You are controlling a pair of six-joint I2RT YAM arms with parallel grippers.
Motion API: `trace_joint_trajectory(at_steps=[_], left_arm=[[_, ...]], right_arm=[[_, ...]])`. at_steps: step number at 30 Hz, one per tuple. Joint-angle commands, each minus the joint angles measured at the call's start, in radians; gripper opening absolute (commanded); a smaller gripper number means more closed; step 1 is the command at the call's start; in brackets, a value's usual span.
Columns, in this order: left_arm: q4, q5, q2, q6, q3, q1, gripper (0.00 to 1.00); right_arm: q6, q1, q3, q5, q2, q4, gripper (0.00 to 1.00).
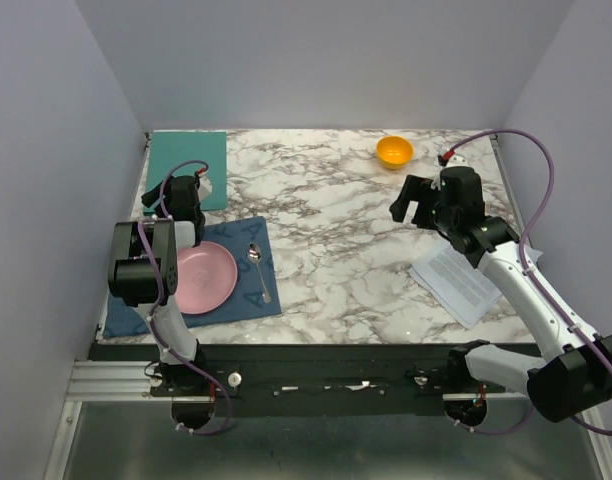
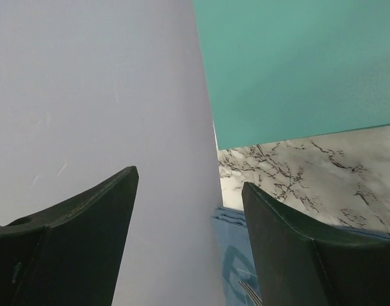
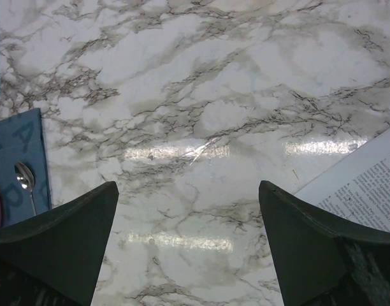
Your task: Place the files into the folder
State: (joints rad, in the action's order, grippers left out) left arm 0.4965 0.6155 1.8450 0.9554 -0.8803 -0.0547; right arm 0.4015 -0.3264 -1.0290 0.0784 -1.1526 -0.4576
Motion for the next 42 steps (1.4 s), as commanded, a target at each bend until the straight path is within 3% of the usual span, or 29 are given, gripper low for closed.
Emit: trace_joint_trajectory(at_steps=[1, 12, 22, 42], left_arm=[[-0.08, -0.04, 0.011, -0.024, -0.029, -0.004, 0.8], [-0.193, -0.06, 0.074, -0.075, -0.115, -0.023, 0.81], [-0.076, 0.001, 0.154, -0.015, -0.144, -0.047, 0.81], [-0.073, 0.041, 0.215, -0.052, -0.266, -0.024, 0.8]], right_arm=[[0.013, -0.007, -0.009, 0.035, 0.008, 0.008, 1.0], [0.028, -0.008, 0.0, 0.046, 0.036, 0.007, 1.0], [0.062, -0.008, -0.003, 0.044, 0.04, 0.014, 1.0], [0.106, -0.019, 0.064, 0.092, 0.083, 0.051, 0.96]])
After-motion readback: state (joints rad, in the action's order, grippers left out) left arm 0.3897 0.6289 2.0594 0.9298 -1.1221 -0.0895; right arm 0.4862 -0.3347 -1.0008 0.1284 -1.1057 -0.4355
